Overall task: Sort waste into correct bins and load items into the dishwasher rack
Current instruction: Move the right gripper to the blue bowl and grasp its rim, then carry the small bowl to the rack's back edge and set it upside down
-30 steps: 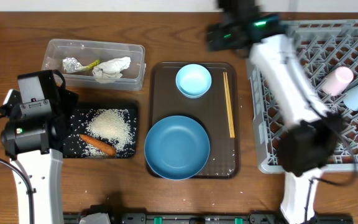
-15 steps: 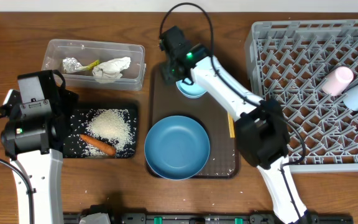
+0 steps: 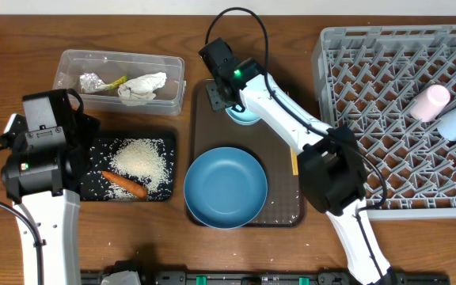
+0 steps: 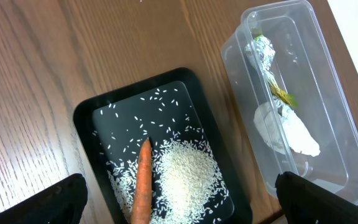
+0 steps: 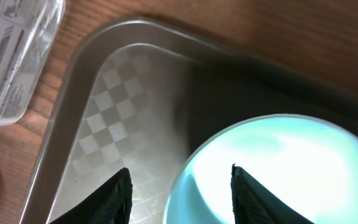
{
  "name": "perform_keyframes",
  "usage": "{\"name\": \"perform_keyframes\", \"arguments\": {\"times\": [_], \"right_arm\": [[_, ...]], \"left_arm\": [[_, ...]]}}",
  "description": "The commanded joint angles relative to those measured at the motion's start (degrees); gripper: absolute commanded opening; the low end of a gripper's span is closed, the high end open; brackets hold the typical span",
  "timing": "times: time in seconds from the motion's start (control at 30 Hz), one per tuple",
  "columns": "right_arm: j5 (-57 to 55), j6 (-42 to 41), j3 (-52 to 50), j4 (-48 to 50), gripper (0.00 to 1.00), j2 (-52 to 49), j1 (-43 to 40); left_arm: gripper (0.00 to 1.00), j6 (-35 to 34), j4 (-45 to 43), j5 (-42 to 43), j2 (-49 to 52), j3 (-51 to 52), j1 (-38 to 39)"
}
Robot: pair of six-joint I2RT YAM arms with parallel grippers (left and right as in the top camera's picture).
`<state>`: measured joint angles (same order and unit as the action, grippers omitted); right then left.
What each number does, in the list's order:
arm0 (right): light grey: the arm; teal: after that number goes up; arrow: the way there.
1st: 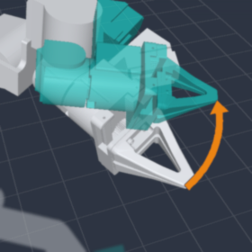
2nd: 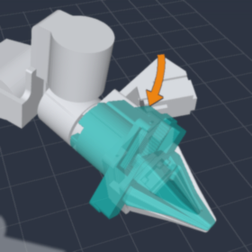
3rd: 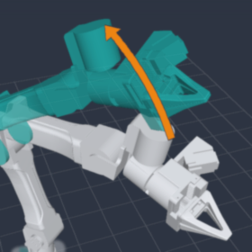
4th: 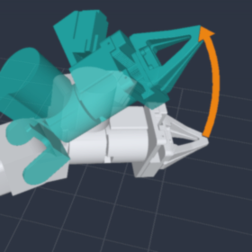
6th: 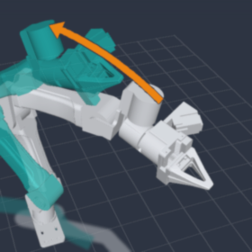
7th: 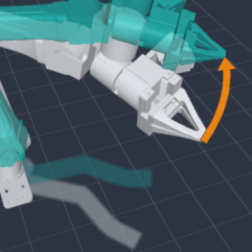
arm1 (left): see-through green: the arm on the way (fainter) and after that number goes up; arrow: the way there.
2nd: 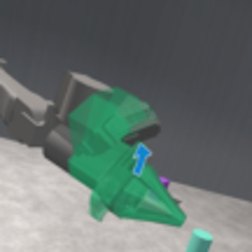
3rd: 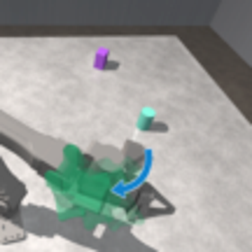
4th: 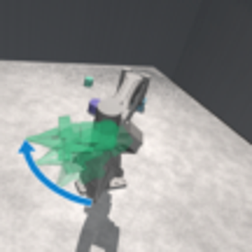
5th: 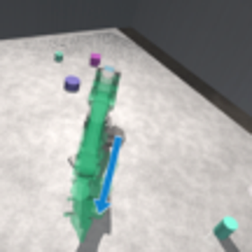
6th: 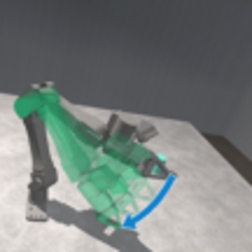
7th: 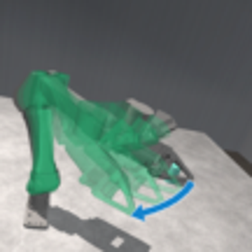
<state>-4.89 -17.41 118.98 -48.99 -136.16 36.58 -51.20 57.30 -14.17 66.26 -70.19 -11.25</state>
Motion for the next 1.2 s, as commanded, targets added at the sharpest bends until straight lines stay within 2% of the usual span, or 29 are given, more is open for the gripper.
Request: {"name": "perform_keyframes", "arguments": {"times": [0.0, 0.1, 0.2, 0.27, 0.33, 0.4, 0.73, 0.97, 1.07, 1.17], "right_arm": [[1.3, -1.0, 0.0, -0.3, 0.48, -2.7, 0.8], [1.3, -1.1, 0.0, -0.4, 0.44, -3.1, 1.4], [1.2, -1.5, 0.0, -0.4, 0.34, -3.1, 1.9], [1.1, -1.4, 0.1, -0.2, 0.24, -3.1, 2.0], [1.0, -1.5, 0.6, -0.6, 0.09, -3.1, 1.8], [1.0, -1.5, 1.5, -1.6, 0.01, -2.8, 1.5], [2.6, 0.5, 11.2, -9.4, 0.01, 7.1, -5.0], [4.2, 2.3, 11.7, -15.7, 0.01, 15.2, -20.1], [11.3, 2.3, 11.7, -17.9, 0.01, 15.2, -28.5], [27.7, 8.3, 11.1, -18.1, 0.01, 14.1, -37.2]], "left_arm": [[0.99, 0.1, 0.3, -1.4, 0.0, -0.1, -0.3], [0.99, 0.1, 0.3, -1.4, 0.0, -0.1, -0.3], [0.99, 0.1, 0.3, -1.4, 0.0, -0.1, -0.3], [0.99, 0.1, 0.3, -1.4, 0.0, -0.1, -0.3], [0.99, 0.1, 0.3, -1.4, 0.0, -0.1, -0.3], [0.99, 0.1, 0.3, -1.4, 0.0, -0.1, -0.3], [0.99, 0.1, 0.3, -1.4, 0.0, -0.1, -0.3], [0.99, 0.1, 0.3, -1.4, 0.0, -0.1, -0.3], [0.99, 0.1, 0.3, -1.4, 0.0, -0.1, -0.3], [0.99, 0.1, 0.3, -1.4, 0.0, -0.1, -0.3]]}}
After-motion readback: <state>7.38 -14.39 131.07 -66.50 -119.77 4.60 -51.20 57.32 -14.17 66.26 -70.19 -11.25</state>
